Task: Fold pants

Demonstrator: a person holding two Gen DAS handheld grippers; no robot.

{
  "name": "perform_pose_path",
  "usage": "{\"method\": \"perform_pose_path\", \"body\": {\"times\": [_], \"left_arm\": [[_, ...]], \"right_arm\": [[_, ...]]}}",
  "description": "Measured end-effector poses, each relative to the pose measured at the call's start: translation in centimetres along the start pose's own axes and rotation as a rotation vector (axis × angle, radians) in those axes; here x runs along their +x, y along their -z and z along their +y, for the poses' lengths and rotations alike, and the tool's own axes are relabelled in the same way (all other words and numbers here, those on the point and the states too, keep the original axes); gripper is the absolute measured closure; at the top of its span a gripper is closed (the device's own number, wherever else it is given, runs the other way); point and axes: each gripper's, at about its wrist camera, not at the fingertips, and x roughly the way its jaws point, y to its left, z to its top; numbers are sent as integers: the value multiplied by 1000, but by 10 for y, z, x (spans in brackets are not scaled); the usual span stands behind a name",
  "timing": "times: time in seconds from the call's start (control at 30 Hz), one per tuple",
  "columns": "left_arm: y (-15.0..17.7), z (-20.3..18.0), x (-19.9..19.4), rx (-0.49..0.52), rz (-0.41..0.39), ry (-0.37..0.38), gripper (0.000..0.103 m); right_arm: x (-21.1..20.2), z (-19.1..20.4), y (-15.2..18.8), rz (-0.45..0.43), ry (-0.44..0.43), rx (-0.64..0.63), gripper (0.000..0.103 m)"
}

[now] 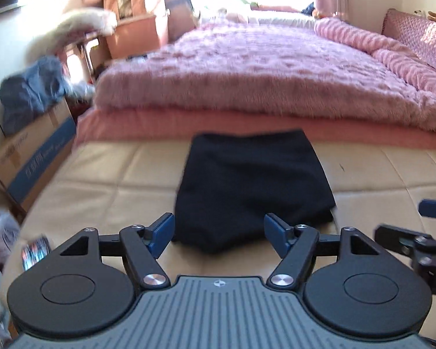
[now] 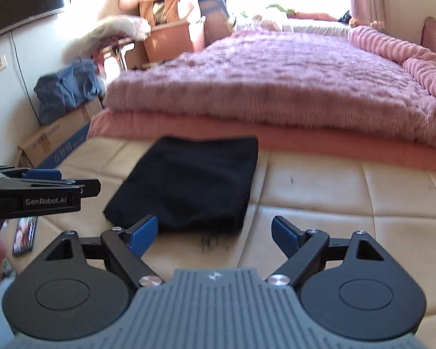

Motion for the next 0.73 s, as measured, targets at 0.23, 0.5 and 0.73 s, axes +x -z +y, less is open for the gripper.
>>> {"method": "perform_pose_path", "body": {"times": [0.23, 0.5, 0.73], "left_arm": [[15, -5, -9, 7, 39, 7, 21], [17, -10, -15, 13, 24, 12, 21], [19, -11, -18, 18, 0, 14, 21]], "right_arm": [[-7, 4, 11, 34, 5, 7, 21], [-15, 6, 10, 15, 6, -13, 21], [-14, 6, 10, 12, 6, -14, 21]]}}
